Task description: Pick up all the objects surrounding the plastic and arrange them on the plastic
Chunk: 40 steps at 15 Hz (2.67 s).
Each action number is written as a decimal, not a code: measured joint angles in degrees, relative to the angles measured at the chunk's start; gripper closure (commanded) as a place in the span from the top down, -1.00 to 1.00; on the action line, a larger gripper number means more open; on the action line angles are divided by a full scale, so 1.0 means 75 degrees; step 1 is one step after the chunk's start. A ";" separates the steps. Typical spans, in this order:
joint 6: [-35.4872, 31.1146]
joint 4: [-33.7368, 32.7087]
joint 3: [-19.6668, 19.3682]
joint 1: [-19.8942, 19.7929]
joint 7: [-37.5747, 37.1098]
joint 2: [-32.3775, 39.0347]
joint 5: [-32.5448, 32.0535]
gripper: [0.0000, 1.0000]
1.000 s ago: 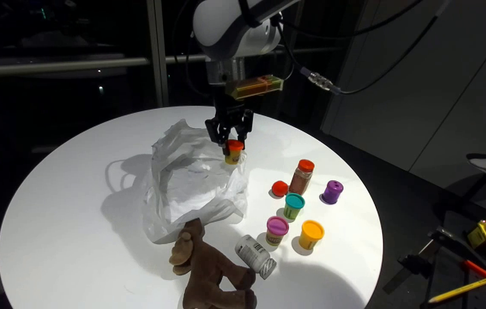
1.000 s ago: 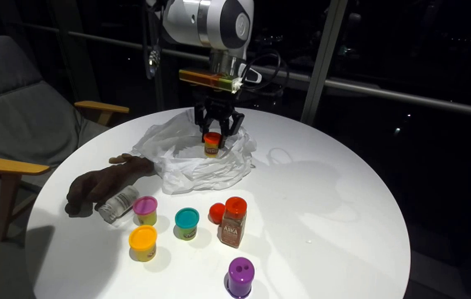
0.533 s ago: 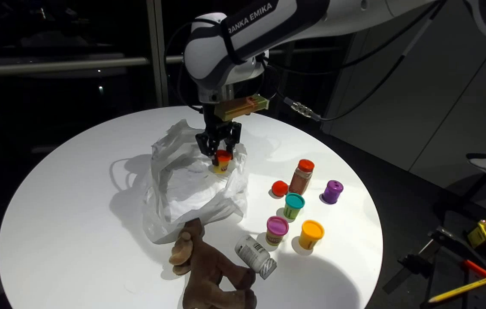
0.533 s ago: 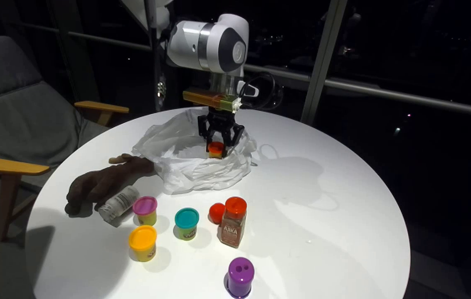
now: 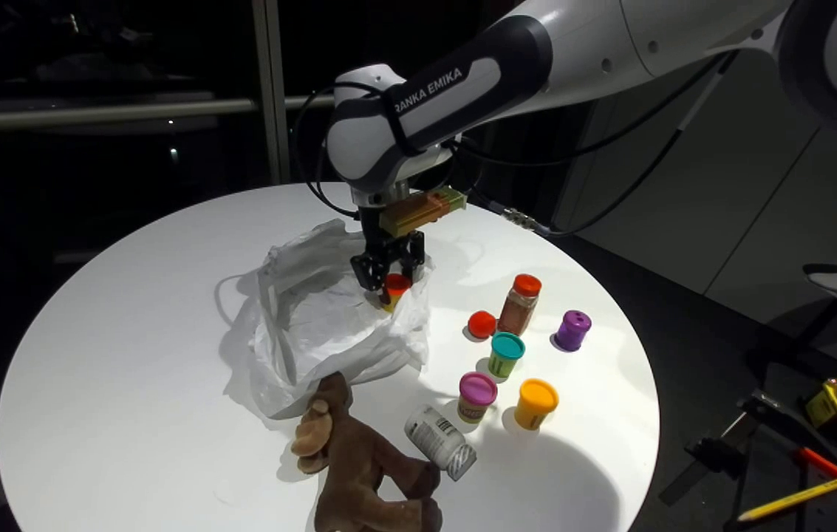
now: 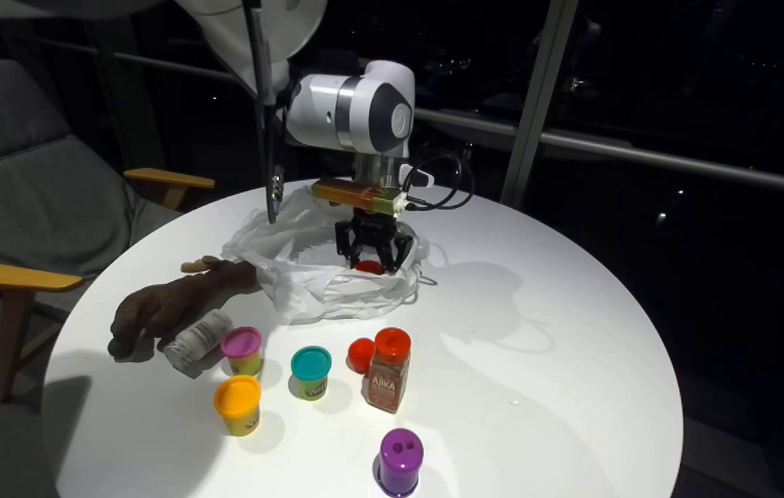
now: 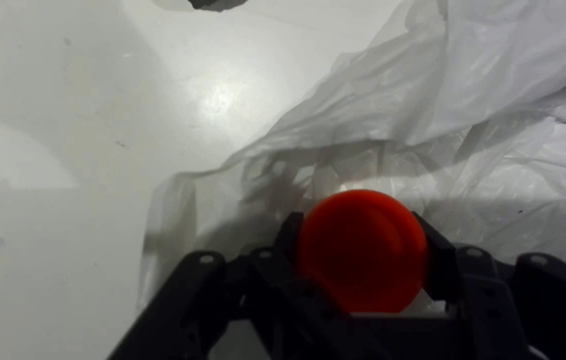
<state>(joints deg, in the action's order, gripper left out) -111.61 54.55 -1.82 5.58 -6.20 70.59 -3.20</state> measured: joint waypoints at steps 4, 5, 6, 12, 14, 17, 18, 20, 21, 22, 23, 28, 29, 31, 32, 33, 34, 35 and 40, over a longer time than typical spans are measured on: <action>-0.0001 0.0012 -0.0061 -0.0054 0.0000 0.0006 -0.0013 -0.44; -0.0008 0.0014 -0.0132 -0.0058 0.0000 0.0006 -0.0038 -0.44; -0.0013 0.0017 -0.0212 -0.0062 0.0000 0.0006 -0.0075 -0.44; -0.0007 0.0194 -0.0580 -0.0097 0.0073 -0.0121 -0.0309 0.68; 0.0013 0.0330 -0.0547 -0.0100 0.0120 -0.0283 -0.0291 0.97; 0.0331 0.0544 -0.0448 -0.0100 0.0115 -0.0793 -0.0138 1.00; 0.0380 0.0657 -0.0424 -0.0099 0.0104 -0.1038 -0.0066 1.00; 0.0421 0.1001 -0.0396 -0.0098 0.0061 -0.1644 0.0066 0.99; 0.0422 0.1243 -0.0379 -0.0100 0.0002 -0.1976 0.0084 1.00; 0.0421 0.1534 -0.0362 -0.0103 -0.0062 -0.2326 0.0088 0.99; 0.0420 0.1850 -0.0348 -0.0104 -0.0111 -0.2665 0.0092 1.00; 0.0152 0.3676 -0.0319 -0.0163 0.0057 -0.3936 0.0078 1.00; -0.0051 0.4068 -0.0318 -0.0201 0.0162 -0.4093 0.0058 1.00; -0.0606 0.4881 -0.0320 -0.0312 0.0341 -0.4357 -0.0027 1.00; -0.0908 0.5282 -0.0324 -0.0376 0.0405 -0.4475 -0.0087 1.00; -0.1216 0.5682 -0.0326 -0.0445 0.0452 -0.4593 -0.0141 1.00; -0.1538 0.6094 -0.0335 -0.0514 0.0503 -0.4726 -0.0188 1.00; -0.1860 0.6505 -0.0344 -0.0579 0.0547 -0.4878 -0.0251 1.00; -0.3189 0.8565 -0.0408 -0.0902 0.0893 -0.5938 -0.0406 1.00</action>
<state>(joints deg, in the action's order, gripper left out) -135.52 118.79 -4.88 -1.19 0.49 26.05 -6.24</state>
